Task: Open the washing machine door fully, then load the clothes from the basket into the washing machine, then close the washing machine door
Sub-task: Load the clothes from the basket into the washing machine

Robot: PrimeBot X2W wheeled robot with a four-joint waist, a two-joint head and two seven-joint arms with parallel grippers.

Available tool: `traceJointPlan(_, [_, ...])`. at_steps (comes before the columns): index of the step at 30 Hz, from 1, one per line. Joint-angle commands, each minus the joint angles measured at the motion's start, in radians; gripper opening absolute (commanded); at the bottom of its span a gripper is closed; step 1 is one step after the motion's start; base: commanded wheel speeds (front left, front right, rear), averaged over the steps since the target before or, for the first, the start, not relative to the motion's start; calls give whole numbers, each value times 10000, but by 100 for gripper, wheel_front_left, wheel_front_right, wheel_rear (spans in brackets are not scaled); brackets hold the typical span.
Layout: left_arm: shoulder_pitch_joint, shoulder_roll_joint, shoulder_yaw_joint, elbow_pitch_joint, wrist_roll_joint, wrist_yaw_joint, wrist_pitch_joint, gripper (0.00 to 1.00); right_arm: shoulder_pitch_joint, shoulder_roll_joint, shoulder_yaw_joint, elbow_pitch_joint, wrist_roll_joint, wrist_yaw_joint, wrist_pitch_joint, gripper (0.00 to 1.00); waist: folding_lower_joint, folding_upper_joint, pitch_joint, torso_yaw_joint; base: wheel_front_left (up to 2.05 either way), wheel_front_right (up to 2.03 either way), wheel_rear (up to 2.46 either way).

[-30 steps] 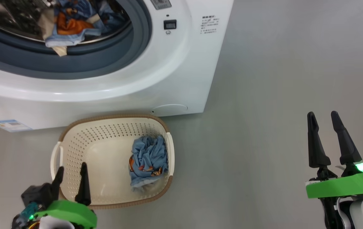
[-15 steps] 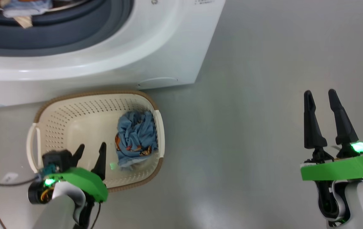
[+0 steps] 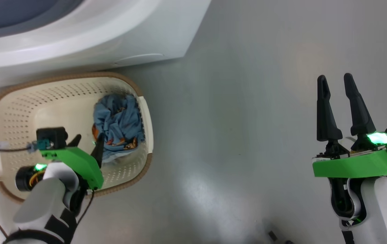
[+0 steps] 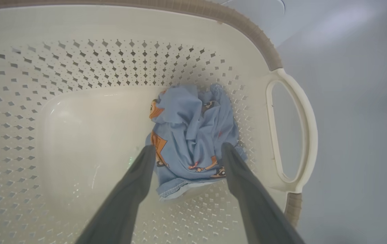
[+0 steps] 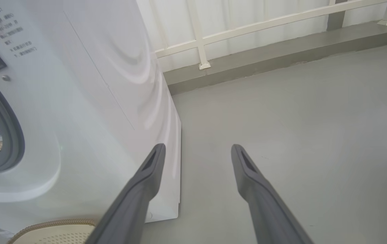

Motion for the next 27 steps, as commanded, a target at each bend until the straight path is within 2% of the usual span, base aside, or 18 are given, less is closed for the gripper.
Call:
traceJointPlan(1, [-143,384,39,-9,-149,4,58,100,-23,22,269,-277,-76,56,-76,100,0,0,486,-387,0,0,0])
traceJointPlan(10, [-917,1089,-1044,24,-1132,4,865,100,-369,68,555,-371,73,56,-76,100,0,0,1222,-823,0,0,0])
traceJointPlan(18, [-1409,1599,-1518,-36,-2050,4,1360,100,-509,72,747,-498,276,56,-76,100,0,0,1677,-1085,0,0,0])
traceJointPlan(27, [-1841,1913,-2544,-625,-3030,4,1902,100,-540,73,829,-631,381,56,-76,100,0,0,2052,-1206,0,0,0])
